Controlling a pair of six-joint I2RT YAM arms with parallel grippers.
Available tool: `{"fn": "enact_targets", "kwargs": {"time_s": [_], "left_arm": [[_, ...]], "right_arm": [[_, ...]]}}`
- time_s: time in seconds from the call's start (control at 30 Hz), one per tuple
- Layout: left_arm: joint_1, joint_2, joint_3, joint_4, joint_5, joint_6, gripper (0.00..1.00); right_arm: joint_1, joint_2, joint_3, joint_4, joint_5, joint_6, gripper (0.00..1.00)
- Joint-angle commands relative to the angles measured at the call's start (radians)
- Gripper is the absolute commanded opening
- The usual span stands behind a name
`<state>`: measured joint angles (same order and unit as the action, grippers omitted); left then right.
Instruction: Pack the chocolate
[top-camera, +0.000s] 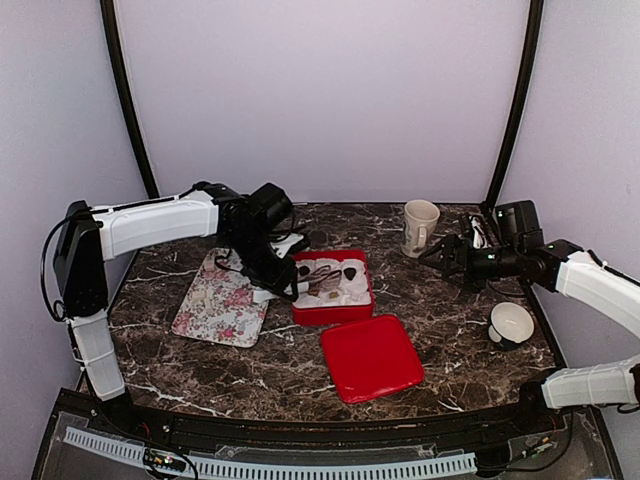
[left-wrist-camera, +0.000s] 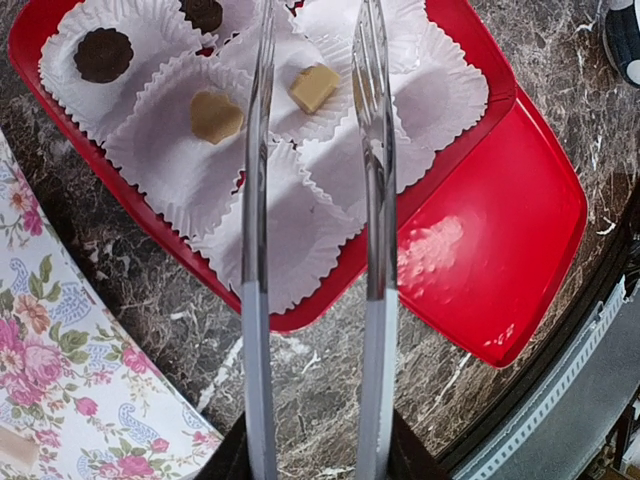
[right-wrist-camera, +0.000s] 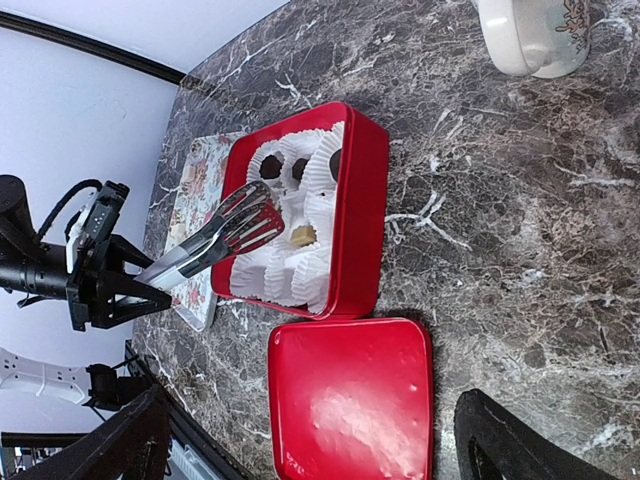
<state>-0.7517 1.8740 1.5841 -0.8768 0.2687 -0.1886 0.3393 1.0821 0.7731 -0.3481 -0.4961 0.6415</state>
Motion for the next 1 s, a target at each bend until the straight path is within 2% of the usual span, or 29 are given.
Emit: {"fn": "enact_targets", "kwargs": {"time_s": [0.0, 0.23, 0.47, 0.7, 0.97], "left_arm": [[-0.003, -0.044, 0.035, -0.028, -0.009, 0.003, 0.36], [0.051, -0.178, 0.0, -0.024, -0.019, -0.03, 0.36], [0.238, -0.315, -0.105, 0.002, -0.02, -0.067, 0.36], [0.332, -0.324, -0.182, 0.007, -0.081, -0.072, 0.36], [0.34, -0.275, -0.253, 0.047, -0.077, -0.079, 0.37]], "right_arm": [[-0.005, -0.002, 0.006, 0.01, 0.005, -0.003, 1.0], [-0.005, 0.009, 0.014, 0.02, 0.005, -0.009, 1.0], [-0.005, 0.021, 0.012, 0.043, -0.009, -0.003, 1.0], [-0.004, 0.041, 0.031, 0.049, -0.01, -0.007, 1.0], [-0.005, 0.031, 0.016, 0.047, -0.005, 0.003, 1.0]]}}
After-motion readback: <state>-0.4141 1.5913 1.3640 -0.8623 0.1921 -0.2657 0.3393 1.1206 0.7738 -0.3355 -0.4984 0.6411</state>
